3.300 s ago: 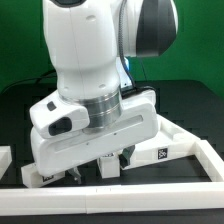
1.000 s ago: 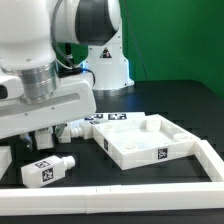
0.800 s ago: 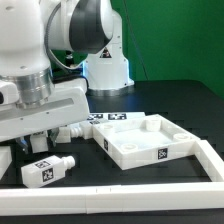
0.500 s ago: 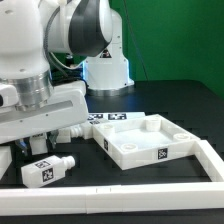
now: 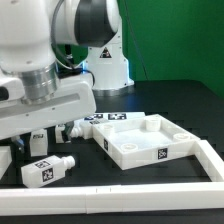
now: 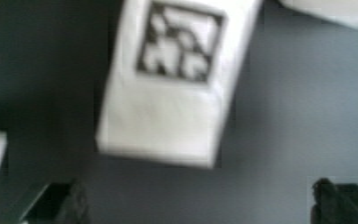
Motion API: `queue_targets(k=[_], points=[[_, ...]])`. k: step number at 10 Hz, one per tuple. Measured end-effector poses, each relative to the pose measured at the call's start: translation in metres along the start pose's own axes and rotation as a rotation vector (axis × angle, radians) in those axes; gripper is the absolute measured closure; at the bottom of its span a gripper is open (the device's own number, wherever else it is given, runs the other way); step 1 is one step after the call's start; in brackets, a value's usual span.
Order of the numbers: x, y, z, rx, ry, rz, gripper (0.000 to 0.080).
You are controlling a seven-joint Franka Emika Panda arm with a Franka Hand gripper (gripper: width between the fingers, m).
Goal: Assemble one leg
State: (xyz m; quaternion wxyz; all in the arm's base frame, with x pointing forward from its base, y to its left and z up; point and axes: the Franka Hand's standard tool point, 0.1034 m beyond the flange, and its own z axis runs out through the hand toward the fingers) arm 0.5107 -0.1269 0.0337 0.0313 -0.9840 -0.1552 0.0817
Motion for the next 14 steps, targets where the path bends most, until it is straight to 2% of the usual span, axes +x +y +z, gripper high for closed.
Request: queue_targets(k=[1, 2, 3, 4, 5, 6, 9, 11, 13, 14], points=[[0.018, -0.024, -0.016, -0.023, 0.012, -0.013, 0.0156], [0.030, -0.044, -0.025, -0.033, 0.023, -0.037, 0.0156], [0.039, -0.059, -0.024, -0.043, 0.035, -0.066, 0.0151], [0.048, -0.077, -0.018, -0.049, 0.046, -0.102, 0.0150], [0.051, -0.088, -0.010, -0.058, 0.056, -0.123, 0.0150], [0.047, -0.090, -0.004, -0.057, 0.049, -0.124, 0.0150], [0.045, -0.090, -0.003, -0.056, 0.047, -0.123, 0.0150], [0.024, -0.099, 0.015, -0.051, 0.029, -0.126, 0.0150], [0.009, -0.102, 0.032, -0.076, 0.066, -0.129, 0.0150], [0.011, -0.102, 0.029, -0.071, 0.059, -0.129, 0.0150]])
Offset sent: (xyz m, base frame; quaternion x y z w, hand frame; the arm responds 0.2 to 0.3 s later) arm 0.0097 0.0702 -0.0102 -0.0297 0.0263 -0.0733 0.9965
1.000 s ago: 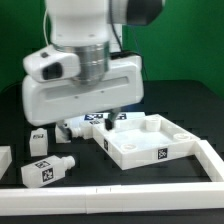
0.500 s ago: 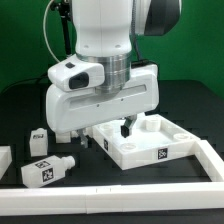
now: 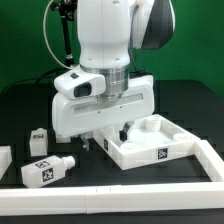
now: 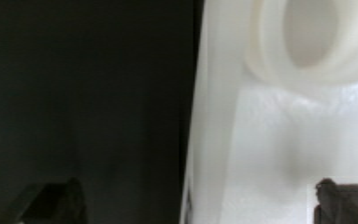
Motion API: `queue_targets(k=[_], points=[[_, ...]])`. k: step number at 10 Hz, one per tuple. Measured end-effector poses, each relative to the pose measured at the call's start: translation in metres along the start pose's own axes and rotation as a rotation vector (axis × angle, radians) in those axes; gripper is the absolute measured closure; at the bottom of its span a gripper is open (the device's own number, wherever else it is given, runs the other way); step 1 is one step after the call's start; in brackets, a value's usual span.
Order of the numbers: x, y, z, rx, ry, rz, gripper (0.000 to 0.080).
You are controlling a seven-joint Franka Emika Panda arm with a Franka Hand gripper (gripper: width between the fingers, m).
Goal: Assemble one leg
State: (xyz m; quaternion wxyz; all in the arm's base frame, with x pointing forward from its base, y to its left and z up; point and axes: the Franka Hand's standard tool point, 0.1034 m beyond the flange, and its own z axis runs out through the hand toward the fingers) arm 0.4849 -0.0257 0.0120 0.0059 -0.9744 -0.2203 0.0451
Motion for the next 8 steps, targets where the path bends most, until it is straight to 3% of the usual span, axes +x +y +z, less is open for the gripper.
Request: queue_targets(k=[1, 3, 4, 5, 6, 7, 8], points=[[0.001, 0.001, -0.001, -0.002, 0.003, 0.000, 0.0150], [0.001, 0.000, 0.000, -0.001, 0.002, 0.000, 0.0400], [0.001, 0.000, 0.000, -0.001, 0.001, 0.000, 0.0400], [0.001, 0.000, 0.000, -0.001, 0.001, 0.000, 0.0582], [0.000, 0.001, -0.001, -0.002, 0.002, 0.017, 0.0582], [-0.003, 0.004, -0.003, -0.003, 0.007, 0.067, 0.0740], [-0.009, 0.010, -0.003, 0.001, 0.007, 0.132, 0.0747]])
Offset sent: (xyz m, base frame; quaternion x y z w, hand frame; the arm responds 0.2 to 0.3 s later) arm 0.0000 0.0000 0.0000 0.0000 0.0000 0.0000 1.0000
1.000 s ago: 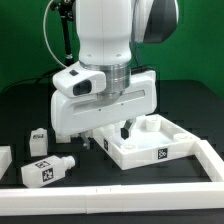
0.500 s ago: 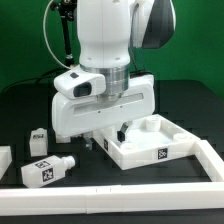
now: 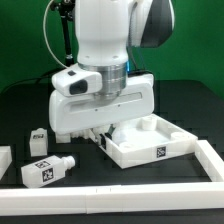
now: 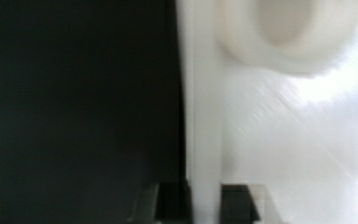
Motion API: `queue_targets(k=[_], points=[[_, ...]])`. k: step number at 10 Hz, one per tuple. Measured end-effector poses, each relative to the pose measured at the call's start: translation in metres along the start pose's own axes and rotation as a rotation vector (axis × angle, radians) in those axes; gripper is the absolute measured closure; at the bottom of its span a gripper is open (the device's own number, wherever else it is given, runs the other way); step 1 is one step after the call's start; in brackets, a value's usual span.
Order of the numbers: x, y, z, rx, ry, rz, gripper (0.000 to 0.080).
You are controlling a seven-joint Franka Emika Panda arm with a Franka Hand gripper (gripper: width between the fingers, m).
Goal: Assemble one leg
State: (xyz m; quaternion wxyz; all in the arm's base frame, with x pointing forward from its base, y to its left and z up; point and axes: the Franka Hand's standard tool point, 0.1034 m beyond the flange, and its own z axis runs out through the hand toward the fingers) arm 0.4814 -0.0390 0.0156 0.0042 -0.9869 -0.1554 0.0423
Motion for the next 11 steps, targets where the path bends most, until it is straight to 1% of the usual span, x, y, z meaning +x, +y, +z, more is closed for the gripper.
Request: queue_targets(k=[1, 2, 3, 4, 5, 6, 7, 9, 10, 11], points=[[-0.002, 0.001, 0.001, 0.001, -0.005, 0.058, 0.0747], [-0.003, 0.001, 0.001, 0.008, -0.010, 0.114, 0.0747], [-0.003, 0.004, 0.000, 0.022, -0.013, 0.184, 0.0747], [-0.001, 0.009, -0.001, 0.034, -0.016, 0.215, 0.0747], [0.008, 0.017, -0.005, 0.041, -0.016, 0.232, 0.0747], [0.017, 0.023, -0.006, 0.036, -0.003, 0.234, 0.0747], [0.030, 0.021, -0.008, 0.036, 0.001, 0.239, 0.0747], [0.076, 0.007, -0.009, 0.035, 0.015, 0.294, 0.0747], [0.091, 0.010, -0.012, 0.029, 0.015, 0.348, 0.0747], [0.098, 0.012, -0.015, 0.031, -0.009, 0.372, 0.0745]])
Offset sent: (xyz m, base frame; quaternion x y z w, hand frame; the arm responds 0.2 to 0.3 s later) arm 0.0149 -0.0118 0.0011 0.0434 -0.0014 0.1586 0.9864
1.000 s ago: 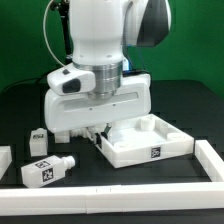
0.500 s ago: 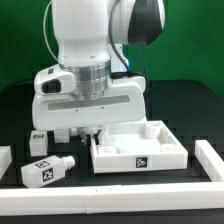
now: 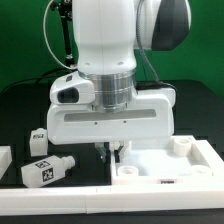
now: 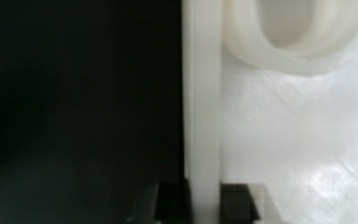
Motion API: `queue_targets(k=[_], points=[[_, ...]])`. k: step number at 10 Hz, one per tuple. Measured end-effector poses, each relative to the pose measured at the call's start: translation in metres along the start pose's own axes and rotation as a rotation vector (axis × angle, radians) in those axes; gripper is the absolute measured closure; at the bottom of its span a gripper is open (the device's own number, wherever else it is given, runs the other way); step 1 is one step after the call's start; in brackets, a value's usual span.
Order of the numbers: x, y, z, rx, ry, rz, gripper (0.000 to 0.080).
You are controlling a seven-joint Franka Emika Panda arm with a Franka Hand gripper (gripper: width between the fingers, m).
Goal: Assemble one leg
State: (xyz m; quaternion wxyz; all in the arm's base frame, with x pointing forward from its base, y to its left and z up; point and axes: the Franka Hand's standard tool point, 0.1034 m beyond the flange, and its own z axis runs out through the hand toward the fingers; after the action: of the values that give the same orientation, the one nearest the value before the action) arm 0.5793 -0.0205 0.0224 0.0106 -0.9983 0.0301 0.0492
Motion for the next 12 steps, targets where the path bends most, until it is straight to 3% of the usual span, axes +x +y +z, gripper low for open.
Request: queue_targets(k=[4, 5, 6, 8, 9, 10, 12], points=[[0.000, 0.001, 0.004, -0.020, -0.028, 0.007, 0.0745], [0.000, 0.001, 0.004, -0.019, -0.027, 0.008, 0.0645], [0.000, 0.001, 0.004, -0.019, -0.027, 0.008, 0.0645], [0.000, 0.001, 0.005, -0.019, -0.028, 0.008, 0.0359], [-0.001, 0.002, 0.004, -0.018, -0.029, -0.003, 0.0359], [-0.011, 0.007, -0.005, -0.011, -0.044, -0.041, 0.0206], [-0.031, 0.022, -0.042, 0.012, -0.094, -0.089, 0.0153]])
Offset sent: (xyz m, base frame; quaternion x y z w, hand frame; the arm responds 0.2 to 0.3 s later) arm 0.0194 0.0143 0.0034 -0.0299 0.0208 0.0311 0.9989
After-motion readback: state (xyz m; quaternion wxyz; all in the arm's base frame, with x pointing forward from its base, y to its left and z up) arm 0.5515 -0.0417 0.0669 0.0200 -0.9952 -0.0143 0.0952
